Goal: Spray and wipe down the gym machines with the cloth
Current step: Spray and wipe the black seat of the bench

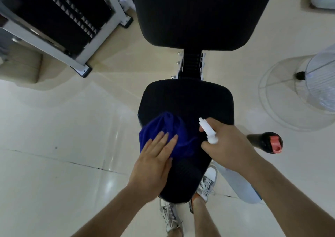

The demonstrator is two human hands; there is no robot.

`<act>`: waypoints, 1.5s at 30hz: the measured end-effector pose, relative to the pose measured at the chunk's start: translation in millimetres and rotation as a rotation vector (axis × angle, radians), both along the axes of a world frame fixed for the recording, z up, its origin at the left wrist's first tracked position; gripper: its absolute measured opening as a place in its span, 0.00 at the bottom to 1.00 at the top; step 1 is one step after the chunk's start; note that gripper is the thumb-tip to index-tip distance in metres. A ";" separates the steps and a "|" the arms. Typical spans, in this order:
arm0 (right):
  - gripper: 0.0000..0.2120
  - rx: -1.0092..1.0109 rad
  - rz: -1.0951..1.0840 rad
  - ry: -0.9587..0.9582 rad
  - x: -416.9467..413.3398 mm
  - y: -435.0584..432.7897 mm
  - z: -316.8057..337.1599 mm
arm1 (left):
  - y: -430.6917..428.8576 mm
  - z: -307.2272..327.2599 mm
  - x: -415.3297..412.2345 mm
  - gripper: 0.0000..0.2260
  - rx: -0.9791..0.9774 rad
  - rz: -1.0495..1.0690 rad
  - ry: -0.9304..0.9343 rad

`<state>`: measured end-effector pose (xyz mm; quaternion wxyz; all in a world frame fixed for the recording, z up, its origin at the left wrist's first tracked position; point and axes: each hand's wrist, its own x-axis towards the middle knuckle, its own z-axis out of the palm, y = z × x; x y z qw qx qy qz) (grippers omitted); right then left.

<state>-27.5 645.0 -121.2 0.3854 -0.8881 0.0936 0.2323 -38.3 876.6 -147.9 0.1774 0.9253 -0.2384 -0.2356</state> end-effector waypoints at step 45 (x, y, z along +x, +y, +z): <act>0.09 -0.322 0.167 -0.067 13.1 50.9 14.1 | -13.4 -54.3 139.2 0.26 0.117 0.087 -0.073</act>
